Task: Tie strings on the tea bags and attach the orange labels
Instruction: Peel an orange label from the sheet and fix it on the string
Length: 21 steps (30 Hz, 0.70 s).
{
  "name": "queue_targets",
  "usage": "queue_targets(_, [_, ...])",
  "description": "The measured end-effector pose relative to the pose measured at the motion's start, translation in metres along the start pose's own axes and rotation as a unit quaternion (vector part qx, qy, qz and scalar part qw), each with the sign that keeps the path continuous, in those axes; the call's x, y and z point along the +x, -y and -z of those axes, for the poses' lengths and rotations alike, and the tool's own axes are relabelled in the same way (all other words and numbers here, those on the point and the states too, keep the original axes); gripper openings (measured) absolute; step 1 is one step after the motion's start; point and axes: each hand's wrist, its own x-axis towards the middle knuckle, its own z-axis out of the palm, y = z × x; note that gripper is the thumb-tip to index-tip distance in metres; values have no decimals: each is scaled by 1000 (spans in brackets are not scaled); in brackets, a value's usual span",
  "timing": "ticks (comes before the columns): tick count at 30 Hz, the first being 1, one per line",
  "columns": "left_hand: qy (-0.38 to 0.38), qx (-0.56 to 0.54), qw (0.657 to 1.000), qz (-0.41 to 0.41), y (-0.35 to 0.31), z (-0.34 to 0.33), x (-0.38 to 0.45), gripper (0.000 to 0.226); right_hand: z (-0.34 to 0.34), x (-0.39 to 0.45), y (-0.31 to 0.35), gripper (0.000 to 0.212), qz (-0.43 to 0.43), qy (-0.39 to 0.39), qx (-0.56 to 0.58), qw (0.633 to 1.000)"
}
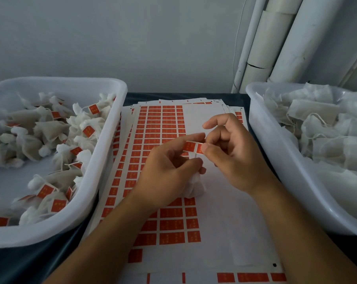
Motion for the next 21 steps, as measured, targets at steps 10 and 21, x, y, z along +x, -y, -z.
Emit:
queue_targets(10, [-17,-4,1000,-17,-1,-3,-1,34,0,0,4,30,12,-18,-90,996])
queue_targets(21, [-43,8,999,-28,1,-4,-1,47,2,-2,5,31,-34,-29,-151,987])
